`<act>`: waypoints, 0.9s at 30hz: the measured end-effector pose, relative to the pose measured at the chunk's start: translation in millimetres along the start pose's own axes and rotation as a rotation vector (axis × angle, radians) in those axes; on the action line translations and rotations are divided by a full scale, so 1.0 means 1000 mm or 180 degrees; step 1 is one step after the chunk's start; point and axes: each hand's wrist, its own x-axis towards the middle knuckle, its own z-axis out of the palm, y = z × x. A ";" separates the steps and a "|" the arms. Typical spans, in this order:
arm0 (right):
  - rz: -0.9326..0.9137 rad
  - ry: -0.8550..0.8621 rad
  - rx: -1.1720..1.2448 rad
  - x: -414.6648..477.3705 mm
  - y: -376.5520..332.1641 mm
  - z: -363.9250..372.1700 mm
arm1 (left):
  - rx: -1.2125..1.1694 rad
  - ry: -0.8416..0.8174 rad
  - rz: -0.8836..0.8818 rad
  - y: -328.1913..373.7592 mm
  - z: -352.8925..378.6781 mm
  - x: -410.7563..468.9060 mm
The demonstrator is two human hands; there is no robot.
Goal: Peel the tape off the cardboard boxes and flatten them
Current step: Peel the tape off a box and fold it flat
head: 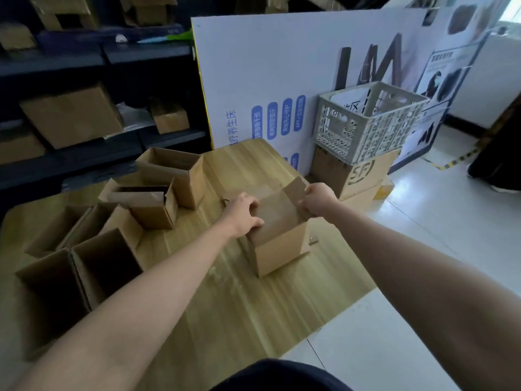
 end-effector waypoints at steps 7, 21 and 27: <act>-0.1564 -0.0461 -0.2331 0.003 0.004 -0.005 | 0.0415 0.0095 0.0149 0.011 0.014 0.015; -0.1727 -0.0963 -0.3102 0.016 -0.012 -0.003 | 0.0307 0.0341 0.0086 0.019 0.032 0.014; -0.1634 -0.0994 -0.3011 0.008 -0.018 -0.004 | 0.0089 0.0336 0.0283 0.011 0.036 0.015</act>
